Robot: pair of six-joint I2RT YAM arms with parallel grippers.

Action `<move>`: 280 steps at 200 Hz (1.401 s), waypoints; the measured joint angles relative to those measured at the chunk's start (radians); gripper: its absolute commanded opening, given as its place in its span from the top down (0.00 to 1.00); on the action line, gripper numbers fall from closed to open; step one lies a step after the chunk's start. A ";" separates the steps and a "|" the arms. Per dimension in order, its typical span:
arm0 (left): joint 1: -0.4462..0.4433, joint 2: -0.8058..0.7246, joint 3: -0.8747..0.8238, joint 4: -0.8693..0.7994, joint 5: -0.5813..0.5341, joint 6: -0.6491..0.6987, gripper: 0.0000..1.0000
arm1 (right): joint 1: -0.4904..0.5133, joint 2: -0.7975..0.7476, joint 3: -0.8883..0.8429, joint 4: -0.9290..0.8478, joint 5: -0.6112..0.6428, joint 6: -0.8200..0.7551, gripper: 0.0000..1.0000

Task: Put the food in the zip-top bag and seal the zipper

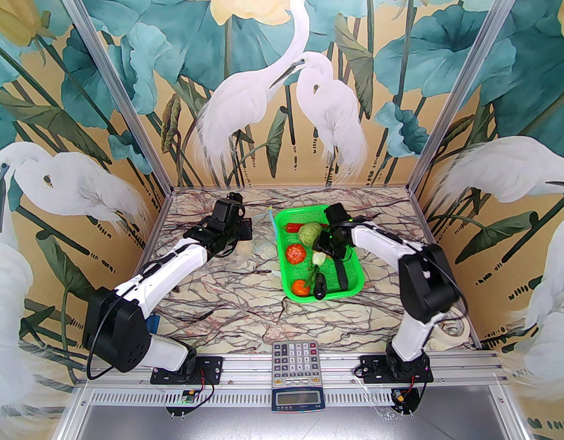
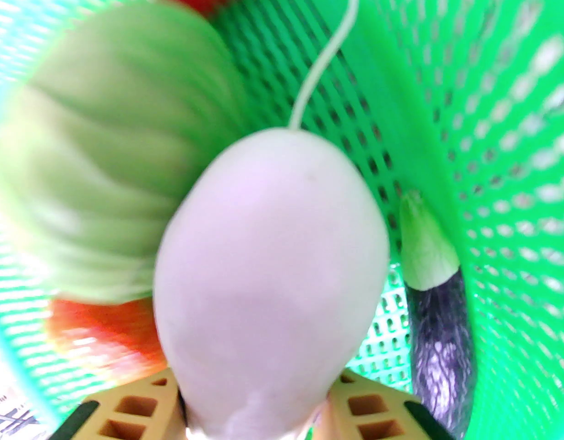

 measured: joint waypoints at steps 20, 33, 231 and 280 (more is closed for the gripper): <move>0.000 0.000 0.000 0.000 0.005 0.000 1.00 | 0.000 -0.042 0.035 0.019 0.002 0.003 0.69; 0.000 0.000 0.001 0.000 0.006 -0.001 1.00 | 0.000 -0.066 0.053 0.031 0.003 0.004 0.70; 0.000 0.000 0.002 0.027 0.058 -0.064 1.00 | 0.282 0.207 0.427 0.316 0.349 0.027 0.72; 0.000 0.000 0.008 0.054 0.078 -0.087 1.00 | 0.313 0.277 0.493 0.284 0.340 0.024 0.72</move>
